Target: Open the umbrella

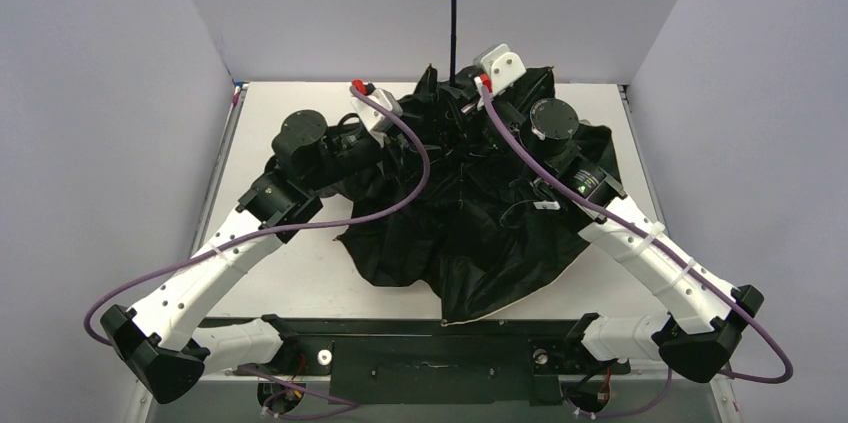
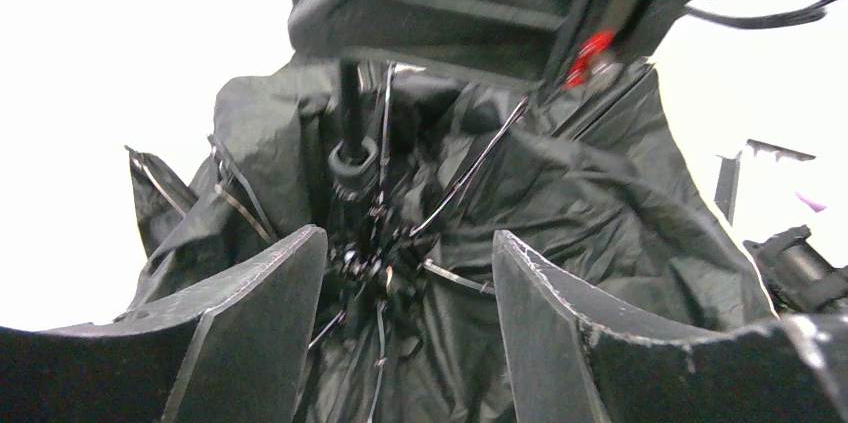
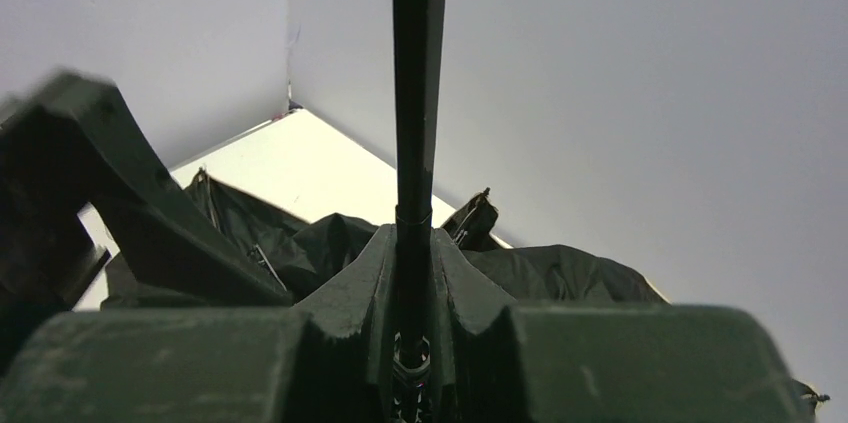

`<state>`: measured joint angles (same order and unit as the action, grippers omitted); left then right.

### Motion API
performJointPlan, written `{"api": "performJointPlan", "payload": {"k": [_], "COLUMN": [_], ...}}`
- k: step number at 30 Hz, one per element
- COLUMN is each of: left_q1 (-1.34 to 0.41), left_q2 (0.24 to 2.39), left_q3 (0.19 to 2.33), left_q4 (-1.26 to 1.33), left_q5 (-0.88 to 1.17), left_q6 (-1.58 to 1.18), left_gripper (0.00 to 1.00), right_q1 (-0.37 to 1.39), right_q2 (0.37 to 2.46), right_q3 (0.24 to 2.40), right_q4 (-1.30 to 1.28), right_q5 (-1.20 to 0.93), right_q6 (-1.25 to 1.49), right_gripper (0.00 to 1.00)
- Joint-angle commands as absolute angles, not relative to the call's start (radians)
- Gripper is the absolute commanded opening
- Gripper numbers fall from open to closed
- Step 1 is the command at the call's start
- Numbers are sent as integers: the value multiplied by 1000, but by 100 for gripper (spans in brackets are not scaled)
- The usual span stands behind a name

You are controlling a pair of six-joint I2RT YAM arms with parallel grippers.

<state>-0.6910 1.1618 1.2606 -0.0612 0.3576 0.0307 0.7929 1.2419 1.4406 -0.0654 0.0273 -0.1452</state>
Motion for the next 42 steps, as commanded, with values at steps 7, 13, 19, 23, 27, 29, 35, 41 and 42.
{"api": "performJointPlan", "payload": {"k": [7, 13, 19, 23, 27, 29, 35, 41, 42], "left_q1": [-611, -396, -282, -269, -268, -270, -306, -425, -432], "left_q2": [1082, 1078, 1006, 1023, 1114, 1199, 1307, 1320, 1327], "left_q3": [943, 895, 962, 1155, 1288, 1336, 1343, 1283, 1271], "left_q4": [-215, -270, -238, -133, -40, -30, 167, 114, 90], "left_q5": [99, 141, 529, 733, 756, 761, 843, 757, 737], "left_q6": [240, 249, 128, -142, -393, -484, -823, -879, -878], "left_gripper": [56, 55, 76, 79, 78, 73, 64, 61, 59], "right_q1": [724, 652, 634, 660, 697, 712, 745, 756, 758], "right_q2": [1186, 1161, 1169, 1172, 1169, 1166, 1178, 1205, 1208], "right_q3": [1502, 1515, 1497, 1472, 1456, 1452, 1465, 1501, 1505], "right_q4": [-24, -75, -66, -56, -54, -54, -66, -75, -77], "right_q5": [-1, -110, -201, -243, -258, -268, -315, -337, -347], "right_q6": [-50, -6, 41, 37, 14, -5, -54, -61, -61], "right_gripper": [0, 0, 0, 0, 0, 0, 0, 0, 0]}}
